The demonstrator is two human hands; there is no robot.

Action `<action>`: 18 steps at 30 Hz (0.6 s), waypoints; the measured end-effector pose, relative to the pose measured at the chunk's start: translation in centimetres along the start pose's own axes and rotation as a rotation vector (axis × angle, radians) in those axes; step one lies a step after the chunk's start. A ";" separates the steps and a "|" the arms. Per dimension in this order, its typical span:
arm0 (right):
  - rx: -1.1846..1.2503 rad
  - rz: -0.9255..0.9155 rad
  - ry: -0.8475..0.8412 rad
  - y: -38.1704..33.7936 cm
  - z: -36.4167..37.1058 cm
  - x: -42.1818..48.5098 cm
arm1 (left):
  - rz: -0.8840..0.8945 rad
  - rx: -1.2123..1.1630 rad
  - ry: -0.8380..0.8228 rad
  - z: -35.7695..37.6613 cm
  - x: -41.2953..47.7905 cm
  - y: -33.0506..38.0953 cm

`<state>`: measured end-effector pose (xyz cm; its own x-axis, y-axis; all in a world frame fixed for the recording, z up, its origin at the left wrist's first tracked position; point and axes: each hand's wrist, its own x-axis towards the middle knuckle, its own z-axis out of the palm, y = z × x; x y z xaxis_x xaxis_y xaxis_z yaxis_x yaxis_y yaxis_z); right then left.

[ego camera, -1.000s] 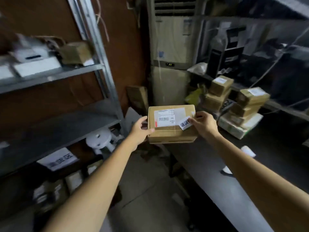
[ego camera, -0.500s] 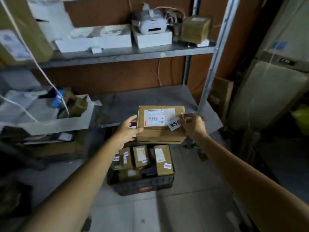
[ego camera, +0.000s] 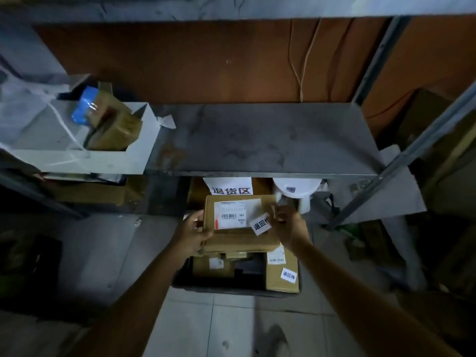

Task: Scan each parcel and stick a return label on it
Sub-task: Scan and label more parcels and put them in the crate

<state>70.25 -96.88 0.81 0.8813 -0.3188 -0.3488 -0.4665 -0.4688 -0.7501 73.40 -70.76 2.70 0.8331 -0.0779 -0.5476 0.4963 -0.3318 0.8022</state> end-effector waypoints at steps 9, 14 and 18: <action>0.023 0.086 -0.025 8.2 13.4 13.9 | -0.052 0.094 0.071 0.3 17.8 -10.8; 0.046 0.126 -0.013 11.8 19.6 19.4 | -0.012 0.200 0.098 0.2 25.3 -15.1; 0.005 0.123 -0.021 13.7 22.6 22.3 | -0.023 0.229 0.096 0.4 29.2 -18.1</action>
<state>85.26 -91.78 -29.93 0.8191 -0.3559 -0.4499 -0.5705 -0.4231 -0.7039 88.66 -67.45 -27.88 0.8473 0.0183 -0.5308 0.4559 -0.5377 0.7092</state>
